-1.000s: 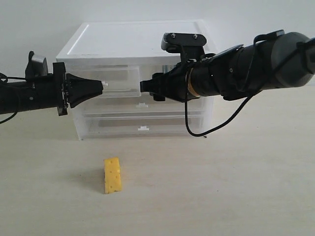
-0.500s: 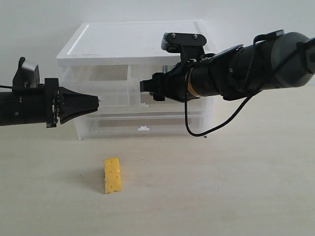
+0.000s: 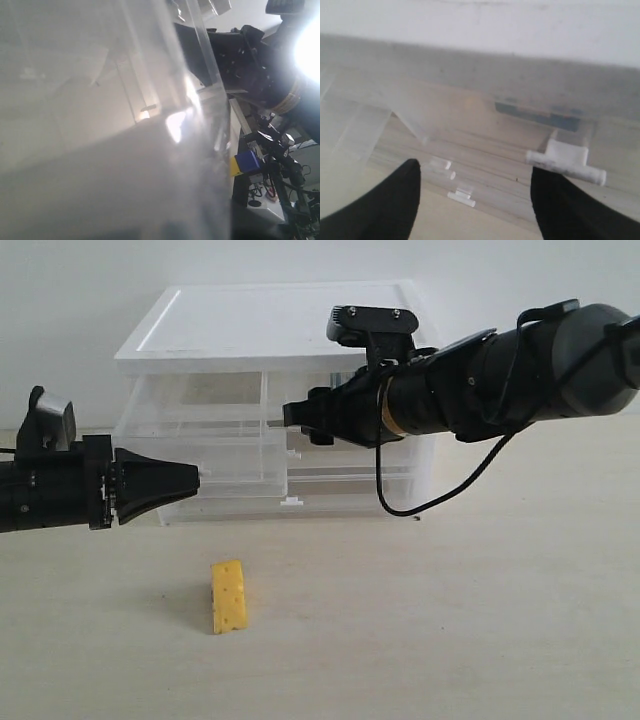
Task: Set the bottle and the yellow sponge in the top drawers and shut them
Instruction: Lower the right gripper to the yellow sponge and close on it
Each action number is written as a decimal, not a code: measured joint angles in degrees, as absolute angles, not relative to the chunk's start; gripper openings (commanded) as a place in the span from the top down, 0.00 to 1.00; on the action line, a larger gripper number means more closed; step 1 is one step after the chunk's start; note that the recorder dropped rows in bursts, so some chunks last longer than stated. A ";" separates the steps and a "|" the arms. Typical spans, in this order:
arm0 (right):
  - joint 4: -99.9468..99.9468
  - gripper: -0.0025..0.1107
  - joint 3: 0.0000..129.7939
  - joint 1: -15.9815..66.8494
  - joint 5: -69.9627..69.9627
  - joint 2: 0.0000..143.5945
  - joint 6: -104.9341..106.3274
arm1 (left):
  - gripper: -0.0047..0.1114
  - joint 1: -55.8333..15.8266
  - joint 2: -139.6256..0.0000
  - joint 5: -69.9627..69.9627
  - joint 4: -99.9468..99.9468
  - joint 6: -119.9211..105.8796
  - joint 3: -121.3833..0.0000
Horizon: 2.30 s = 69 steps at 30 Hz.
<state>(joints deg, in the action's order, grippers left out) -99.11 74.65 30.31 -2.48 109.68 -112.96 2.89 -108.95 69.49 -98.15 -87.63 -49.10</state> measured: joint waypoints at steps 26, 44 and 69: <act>-99.82 0.45 55.74 35.87 -11.12 101.60 -116.60 | 0.53 2.89 -108.95 69.60 -95.88 -88.93 -48.96; -95.30 0.45 69.24 45.88 -5.11 117.57 -117.05 | 0.56 10.63 -108.95 52.27 -92.38 -92.68 -41.01; -94.96 0.98 75.97 49.68 -13.56 125.02 -116.41 | 0.56 10.74 -108.95 43.41 -95.04 -95.77 -39.91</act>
<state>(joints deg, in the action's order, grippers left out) -94.96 75.97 49.68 -13.56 125.02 -116.41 10.74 -108.95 43.41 -95.04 -95.77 -39.91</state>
